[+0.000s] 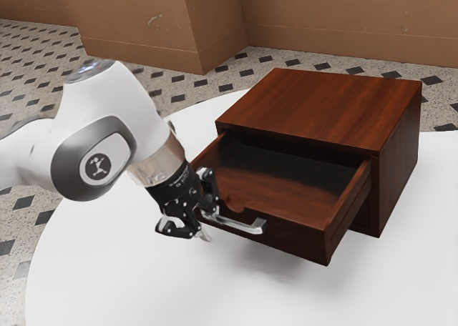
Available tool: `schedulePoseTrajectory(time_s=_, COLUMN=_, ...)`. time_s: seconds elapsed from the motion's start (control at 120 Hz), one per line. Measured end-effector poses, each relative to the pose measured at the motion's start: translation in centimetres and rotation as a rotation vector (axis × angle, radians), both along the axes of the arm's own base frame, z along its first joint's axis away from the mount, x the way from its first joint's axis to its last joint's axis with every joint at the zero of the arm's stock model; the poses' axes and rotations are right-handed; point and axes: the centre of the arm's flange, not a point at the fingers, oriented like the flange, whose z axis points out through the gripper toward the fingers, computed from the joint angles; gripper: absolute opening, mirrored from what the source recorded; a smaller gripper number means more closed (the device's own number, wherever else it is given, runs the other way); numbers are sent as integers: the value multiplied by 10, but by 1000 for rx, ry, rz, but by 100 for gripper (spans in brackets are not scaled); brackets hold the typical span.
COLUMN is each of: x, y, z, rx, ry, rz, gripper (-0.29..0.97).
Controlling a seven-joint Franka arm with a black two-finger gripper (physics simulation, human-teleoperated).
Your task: Pull the drawer handle with one arm to open the drawer
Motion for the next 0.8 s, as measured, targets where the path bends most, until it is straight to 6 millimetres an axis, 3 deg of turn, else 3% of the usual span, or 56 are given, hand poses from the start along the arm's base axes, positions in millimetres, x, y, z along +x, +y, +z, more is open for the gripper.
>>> schedulePoseTrajectory(time_s=0.208, x=-18, y=2, z=-1, rx=-2, ry=-15, rz=8, gripper=2)
schedulePoseTrajectory(time_s=0.5, x=-21, y=1, z=3, rx=13, ry=-41, rz=-2, gripper=1)
schedulePoseTrajectory(time_s=0.758, x=-27, y=3, z=24, rx=35, ry=-97, rz=-7, gripper=0)
schedulePoseTrajectory(time_s=0.8, x=-27, y=27, z=29, rx=36, ry=-108, rz=47, gripper=0)
